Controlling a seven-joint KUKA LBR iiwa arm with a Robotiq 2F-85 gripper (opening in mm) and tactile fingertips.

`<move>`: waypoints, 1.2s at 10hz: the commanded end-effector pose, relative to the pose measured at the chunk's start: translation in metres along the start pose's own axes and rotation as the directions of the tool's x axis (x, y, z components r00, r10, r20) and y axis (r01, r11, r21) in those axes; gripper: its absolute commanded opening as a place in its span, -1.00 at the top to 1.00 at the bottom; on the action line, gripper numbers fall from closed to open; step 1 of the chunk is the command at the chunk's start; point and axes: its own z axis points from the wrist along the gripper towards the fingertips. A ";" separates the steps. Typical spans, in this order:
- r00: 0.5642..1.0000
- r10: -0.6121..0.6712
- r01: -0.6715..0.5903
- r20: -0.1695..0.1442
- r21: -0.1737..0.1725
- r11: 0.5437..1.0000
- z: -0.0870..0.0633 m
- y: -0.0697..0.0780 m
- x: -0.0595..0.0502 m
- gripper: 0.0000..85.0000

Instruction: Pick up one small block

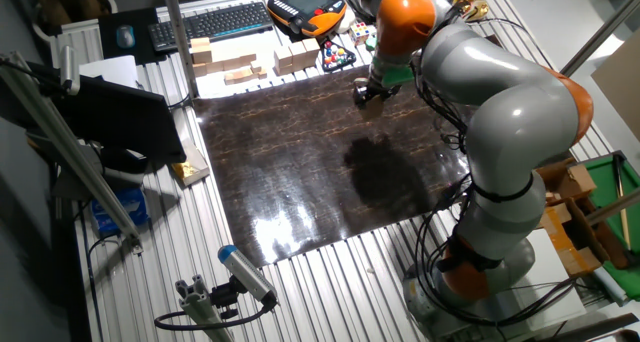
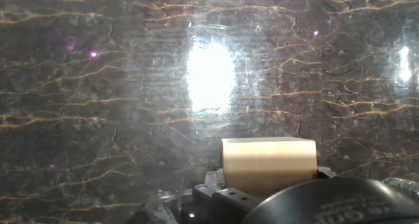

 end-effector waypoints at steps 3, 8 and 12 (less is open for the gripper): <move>1.000 -0.012 0.012 -0.005 0.000 1.000 -0.001 0.000 0.001 0.98; 1.000 -0.022 0.022 -0.008 0.002 1.000 -0.002 0.001 0.002 0.98; 1.000 -0.023 0.023 -0.008 0.006 1.000 -0.002 0.001 0.001 0.98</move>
